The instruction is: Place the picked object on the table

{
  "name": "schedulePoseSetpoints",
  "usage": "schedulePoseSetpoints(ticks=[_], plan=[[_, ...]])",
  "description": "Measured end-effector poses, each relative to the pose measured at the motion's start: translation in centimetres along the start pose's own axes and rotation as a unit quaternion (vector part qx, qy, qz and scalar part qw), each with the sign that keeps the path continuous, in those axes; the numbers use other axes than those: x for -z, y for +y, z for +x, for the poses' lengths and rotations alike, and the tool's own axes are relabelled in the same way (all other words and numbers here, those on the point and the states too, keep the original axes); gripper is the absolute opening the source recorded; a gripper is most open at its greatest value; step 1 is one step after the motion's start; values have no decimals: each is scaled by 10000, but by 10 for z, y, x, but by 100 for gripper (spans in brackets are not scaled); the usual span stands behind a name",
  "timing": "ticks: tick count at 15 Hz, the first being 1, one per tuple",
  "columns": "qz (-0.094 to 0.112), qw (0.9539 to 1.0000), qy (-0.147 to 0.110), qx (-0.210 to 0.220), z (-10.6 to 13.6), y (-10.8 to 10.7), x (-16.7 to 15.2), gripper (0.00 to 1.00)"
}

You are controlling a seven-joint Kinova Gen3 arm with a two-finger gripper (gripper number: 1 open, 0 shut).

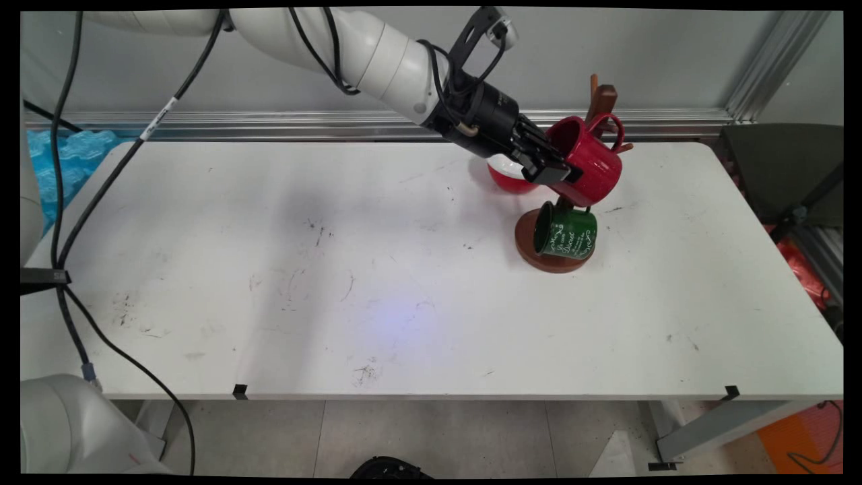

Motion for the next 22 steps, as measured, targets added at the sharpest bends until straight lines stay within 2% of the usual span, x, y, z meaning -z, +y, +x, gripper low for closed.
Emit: schedulePoseSetpoints(ticks=[10, 22], plan=[[-186, 9997, 110, 79, 22, 19, 18, 0], [-396, 9990, 15, 185, 33, 43, 50, 0]])
